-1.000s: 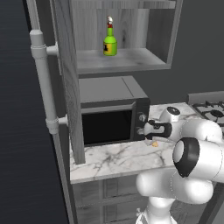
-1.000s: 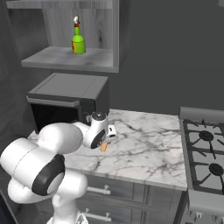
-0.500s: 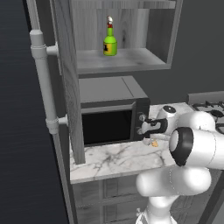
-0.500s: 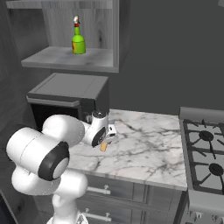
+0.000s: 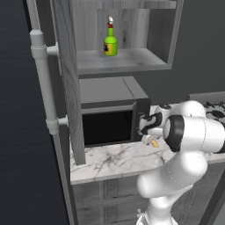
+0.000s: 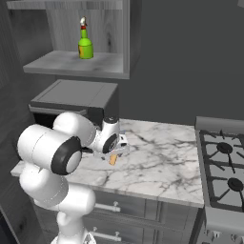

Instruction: Move the cutting board and knife to the sink. Then move spray from the cabinet to the counter.

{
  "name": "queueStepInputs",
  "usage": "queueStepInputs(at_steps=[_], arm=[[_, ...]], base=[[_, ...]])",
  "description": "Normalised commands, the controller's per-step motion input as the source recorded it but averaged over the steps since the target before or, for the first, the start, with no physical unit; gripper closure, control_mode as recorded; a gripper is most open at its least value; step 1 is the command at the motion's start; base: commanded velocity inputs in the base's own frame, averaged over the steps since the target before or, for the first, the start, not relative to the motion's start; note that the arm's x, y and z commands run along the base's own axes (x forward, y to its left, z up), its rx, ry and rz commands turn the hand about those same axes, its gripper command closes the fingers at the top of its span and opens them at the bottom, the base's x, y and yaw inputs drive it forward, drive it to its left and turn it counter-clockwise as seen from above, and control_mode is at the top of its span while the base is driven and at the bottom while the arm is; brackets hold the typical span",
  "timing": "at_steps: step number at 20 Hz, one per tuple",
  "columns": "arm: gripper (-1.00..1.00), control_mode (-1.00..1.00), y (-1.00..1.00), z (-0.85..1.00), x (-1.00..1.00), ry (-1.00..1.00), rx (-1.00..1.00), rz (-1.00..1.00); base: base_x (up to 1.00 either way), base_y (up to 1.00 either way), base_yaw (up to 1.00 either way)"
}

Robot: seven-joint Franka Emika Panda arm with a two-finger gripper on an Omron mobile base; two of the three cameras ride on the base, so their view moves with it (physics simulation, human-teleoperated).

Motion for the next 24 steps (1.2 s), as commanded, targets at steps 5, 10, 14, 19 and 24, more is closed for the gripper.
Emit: queueStepInputs(at_steps=[5,10,14,19,24], arm=[[-1.00,-1.00,-0.05,-0.10,0.07,0.01,0.00,0.00],[-1.00,-1.00,-0.09,-0.12,0.00,0.00,0.00,0.00],[-1.00,-1.00,-0.04,-0.15,0.00,0.00,0.00,0.00],[-1.00,-1.00,0.00,-0.11,0.00,0.00,0.00,0.00],[-1.00,-1.00,0.00,-0.11,0.00,0.00,0.00,-0.01]], base=[[0.00,0.00,0.00],[0.00,0.00,0.00],[0.00,0.00,0.00],[0.00,0.00,0.00],[0.00,0.00,0.00]])
